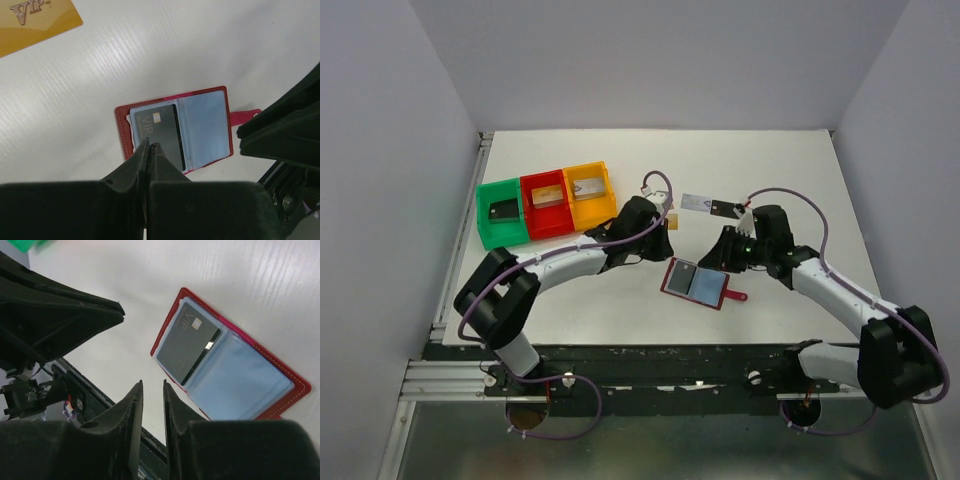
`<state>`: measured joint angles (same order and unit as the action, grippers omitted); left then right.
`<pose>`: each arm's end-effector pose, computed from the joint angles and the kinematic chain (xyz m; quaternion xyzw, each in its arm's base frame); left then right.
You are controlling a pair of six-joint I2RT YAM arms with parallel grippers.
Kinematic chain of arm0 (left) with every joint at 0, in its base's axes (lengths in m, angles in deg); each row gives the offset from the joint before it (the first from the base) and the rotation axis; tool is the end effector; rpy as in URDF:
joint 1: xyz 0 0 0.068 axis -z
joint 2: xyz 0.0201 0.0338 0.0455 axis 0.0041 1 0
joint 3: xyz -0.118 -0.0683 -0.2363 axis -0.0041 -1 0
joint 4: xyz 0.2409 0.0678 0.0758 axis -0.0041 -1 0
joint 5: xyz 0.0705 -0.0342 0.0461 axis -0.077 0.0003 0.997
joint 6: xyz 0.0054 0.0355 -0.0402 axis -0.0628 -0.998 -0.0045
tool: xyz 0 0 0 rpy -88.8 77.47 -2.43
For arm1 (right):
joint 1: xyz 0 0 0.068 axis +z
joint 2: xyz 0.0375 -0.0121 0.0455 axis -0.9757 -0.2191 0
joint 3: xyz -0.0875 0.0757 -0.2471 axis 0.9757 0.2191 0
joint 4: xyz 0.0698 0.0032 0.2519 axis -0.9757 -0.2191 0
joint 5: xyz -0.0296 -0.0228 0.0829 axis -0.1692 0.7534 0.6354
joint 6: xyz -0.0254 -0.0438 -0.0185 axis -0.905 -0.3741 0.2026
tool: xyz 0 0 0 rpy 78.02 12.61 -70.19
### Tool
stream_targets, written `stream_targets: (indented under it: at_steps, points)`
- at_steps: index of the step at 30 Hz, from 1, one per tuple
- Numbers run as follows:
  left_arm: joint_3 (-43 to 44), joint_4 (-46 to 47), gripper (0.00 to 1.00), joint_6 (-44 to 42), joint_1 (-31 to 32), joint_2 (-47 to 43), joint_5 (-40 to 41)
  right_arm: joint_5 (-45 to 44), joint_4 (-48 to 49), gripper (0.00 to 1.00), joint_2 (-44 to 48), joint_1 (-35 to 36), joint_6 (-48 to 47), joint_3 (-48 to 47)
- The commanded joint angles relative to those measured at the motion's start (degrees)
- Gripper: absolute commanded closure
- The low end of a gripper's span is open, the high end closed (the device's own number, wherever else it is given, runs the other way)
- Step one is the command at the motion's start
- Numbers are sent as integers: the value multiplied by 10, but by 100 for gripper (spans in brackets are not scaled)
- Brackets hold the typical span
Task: Take the credit cards out of the card holder
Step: Remove the credit card from the card holder.
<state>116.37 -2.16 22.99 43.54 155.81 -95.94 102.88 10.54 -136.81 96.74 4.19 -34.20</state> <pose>0.2497 -0.2473 0.2171 0.1344 0.8833 -0.3272 0.3077 0.2216 0.0959 0.2206 -0.0038 0.8902 0.3716 0.2637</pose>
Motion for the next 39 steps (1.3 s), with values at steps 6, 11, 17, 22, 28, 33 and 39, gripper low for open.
stream_targets:
  at_steps: [6, 11, 17, 22, 28, 33, 39]
  points:
    - [31, 55, 100, 13, -10, 89, -88, 64, 173, 67, -135, 1, 77, 38]
    - [22, 74, 100, 27, -11, 107, -100, 67, 200, 65, -176, 2, 89, 46]
    - [17, 64, 100, 33, -10, 123, -98, 67, 218, 64, -210, 2, 94, 54]
    - [14, 56, 100, 43, -9, 134, -93, 66, 232, 64, -233, 1, 102, 60]
    - [13, 50, 100, 41, -5, 138, -88, 61, 228, 64, -243, 2, 100, 63]
    - [12, 43, 100, 40, -3, 140, -77, 52, 215, 60, -239, 4, 95, 66]
    - [8, 28, 100, 44, -1, 136, -43, 44, 200, 56, -224, 5, 95, 69]
